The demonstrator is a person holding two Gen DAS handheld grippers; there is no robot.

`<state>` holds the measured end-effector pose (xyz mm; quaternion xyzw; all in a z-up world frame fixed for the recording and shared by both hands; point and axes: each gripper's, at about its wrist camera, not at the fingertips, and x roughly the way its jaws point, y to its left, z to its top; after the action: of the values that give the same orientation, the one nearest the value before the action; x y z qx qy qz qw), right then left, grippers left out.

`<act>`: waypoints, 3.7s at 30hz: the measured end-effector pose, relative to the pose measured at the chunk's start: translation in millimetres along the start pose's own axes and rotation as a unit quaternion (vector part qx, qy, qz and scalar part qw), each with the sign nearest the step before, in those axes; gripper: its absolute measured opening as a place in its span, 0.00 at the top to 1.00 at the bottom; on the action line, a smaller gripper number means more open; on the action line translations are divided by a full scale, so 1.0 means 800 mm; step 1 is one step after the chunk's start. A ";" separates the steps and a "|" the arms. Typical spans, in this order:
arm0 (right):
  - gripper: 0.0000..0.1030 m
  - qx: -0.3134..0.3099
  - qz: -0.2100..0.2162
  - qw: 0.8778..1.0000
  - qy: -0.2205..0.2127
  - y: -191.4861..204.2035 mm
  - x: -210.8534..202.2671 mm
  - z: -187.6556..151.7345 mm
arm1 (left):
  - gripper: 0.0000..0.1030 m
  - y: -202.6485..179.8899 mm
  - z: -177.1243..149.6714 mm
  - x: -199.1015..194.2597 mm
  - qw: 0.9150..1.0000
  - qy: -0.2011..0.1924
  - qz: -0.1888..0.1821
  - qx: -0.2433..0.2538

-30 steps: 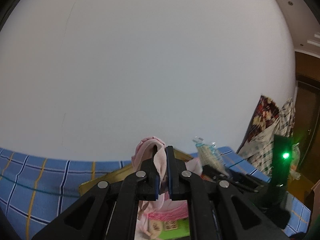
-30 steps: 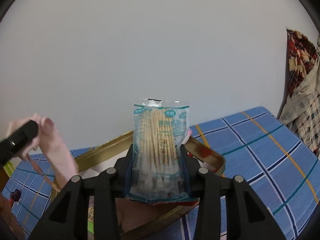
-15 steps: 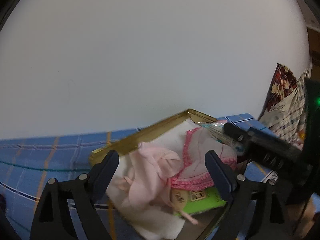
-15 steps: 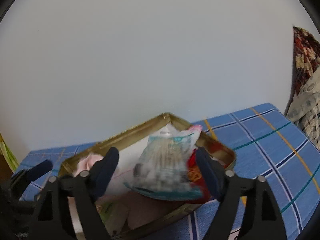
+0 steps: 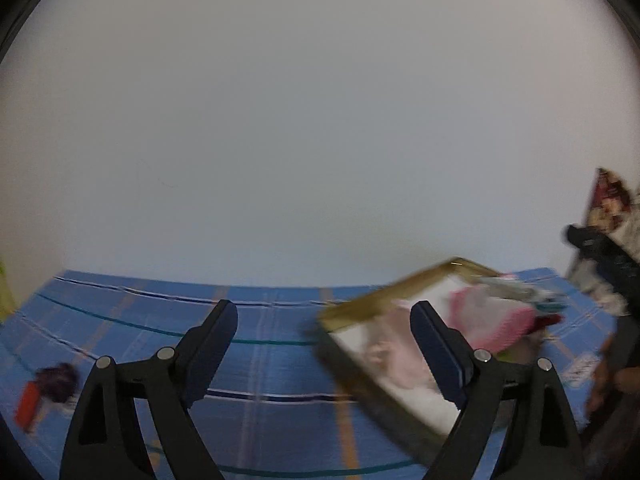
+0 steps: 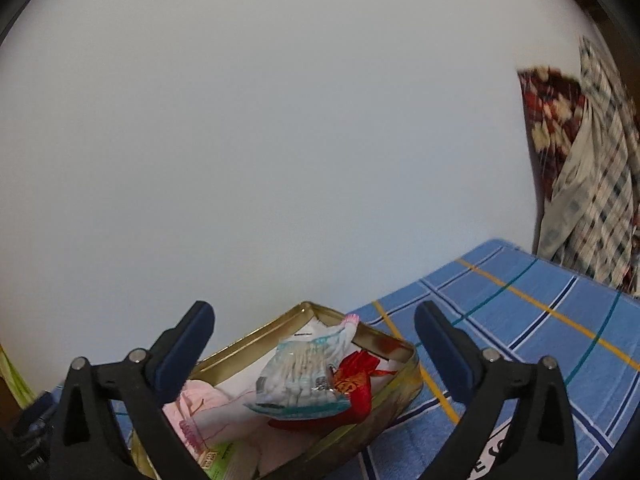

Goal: Organize soft objects
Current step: 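Open both tools to drop the bra and swab bag into the tin, then move both tools toward the purple scrunchie and orange-red pad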

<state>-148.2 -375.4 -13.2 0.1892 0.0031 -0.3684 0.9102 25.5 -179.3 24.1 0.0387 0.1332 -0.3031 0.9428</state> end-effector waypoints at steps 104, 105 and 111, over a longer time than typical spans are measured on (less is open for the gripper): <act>0.00 -0.216 0.222 0.939 0.152 0.450 -0.044 -0.221 | 0.13 0.408 -0.103 -0.057 0.942 0.156 0.190 -0.227; 0.00 -0.221 0.226 0.935 0.164 0.458 -0.040 -0.225 | 0.13 0.415 -0.105 -0.058 0.940 0.158 0.194 -0.233; 0.01 -0.215 0.260 0.909 0.245 0.502 -0.012 -0.254 | 0.13 0.459 -0.114 -0.069 0.920 0.156 0.225 -0.281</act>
<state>141.8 -34.7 -62.9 0.0676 0.2559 -0.0512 0.9630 175.3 164.5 -51.4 -0.1522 0.3462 -0.0236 0.9254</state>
